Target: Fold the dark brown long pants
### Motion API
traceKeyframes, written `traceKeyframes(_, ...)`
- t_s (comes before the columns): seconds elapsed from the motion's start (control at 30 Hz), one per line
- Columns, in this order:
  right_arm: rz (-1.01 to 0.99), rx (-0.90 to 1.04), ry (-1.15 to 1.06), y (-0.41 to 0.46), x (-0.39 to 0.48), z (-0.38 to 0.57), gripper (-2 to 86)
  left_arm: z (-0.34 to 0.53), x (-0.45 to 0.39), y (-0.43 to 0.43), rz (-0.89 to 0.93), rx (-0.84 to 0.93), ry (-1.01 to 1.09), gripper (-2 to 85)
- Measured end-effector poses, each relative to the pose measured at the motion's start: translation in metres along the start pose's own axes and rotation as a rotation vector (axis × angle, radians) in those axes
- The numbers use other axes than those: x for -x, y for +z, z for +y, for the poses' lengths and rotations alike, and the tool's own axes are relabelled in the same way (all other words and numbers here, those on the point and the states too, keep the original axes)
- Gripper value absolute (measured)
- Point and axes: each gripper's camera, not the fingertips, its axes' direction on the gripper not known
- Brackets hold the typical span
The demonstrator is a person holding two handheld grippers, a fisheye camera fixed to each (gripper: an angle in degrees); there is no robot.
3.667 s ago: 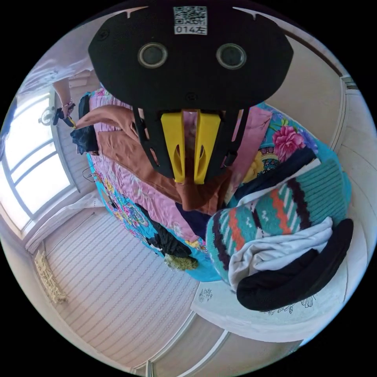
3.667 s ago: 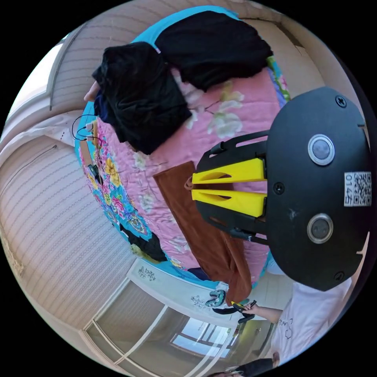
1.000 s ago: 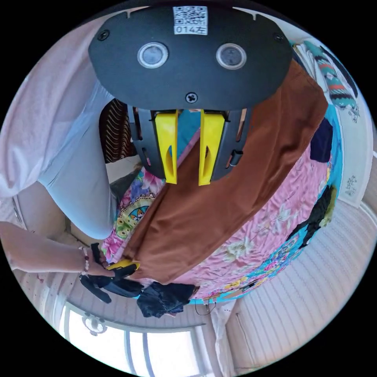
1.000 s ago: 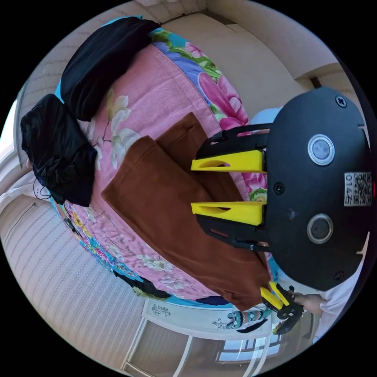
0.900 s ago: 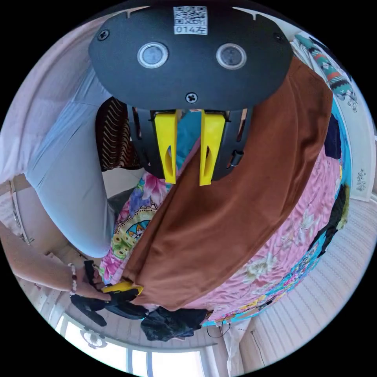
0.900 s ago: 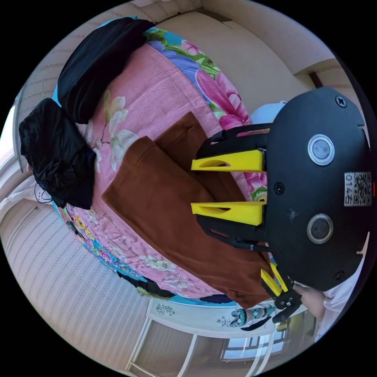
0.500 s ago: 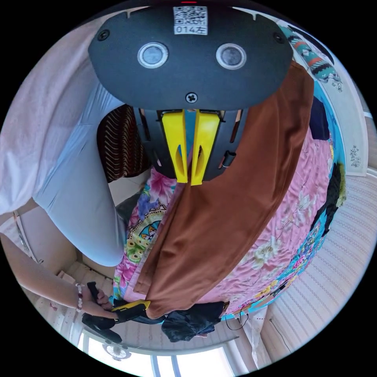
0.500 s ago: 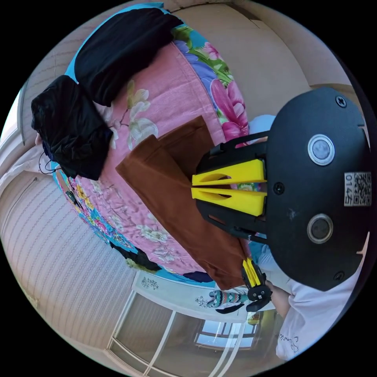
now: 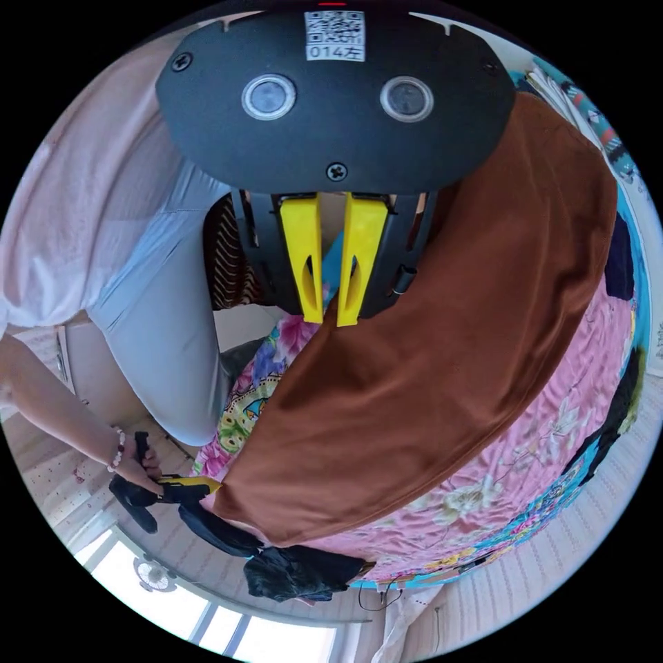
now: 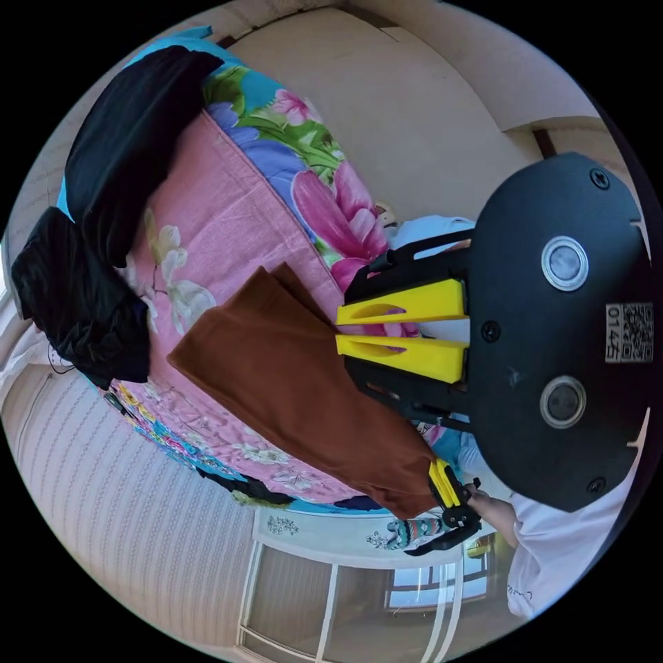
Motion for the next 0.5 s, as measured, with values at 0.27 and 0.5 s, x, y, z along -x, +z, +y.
traceKeyframes(0.27, 0.121, 0.045, -0.557, 0.048, 0.201, 0.016, -0.3, 0.051, 0.032, -0.038, -0.086, -0.117, -0.204, -0.8)
traceKeyframes(0.5, 0.121, 0.265, -1.178, 0.189, 0.473, 0.050, -0.4, 0.046, 0.048, -0.033, -0.120, -0.122, -0.196, -1.0)
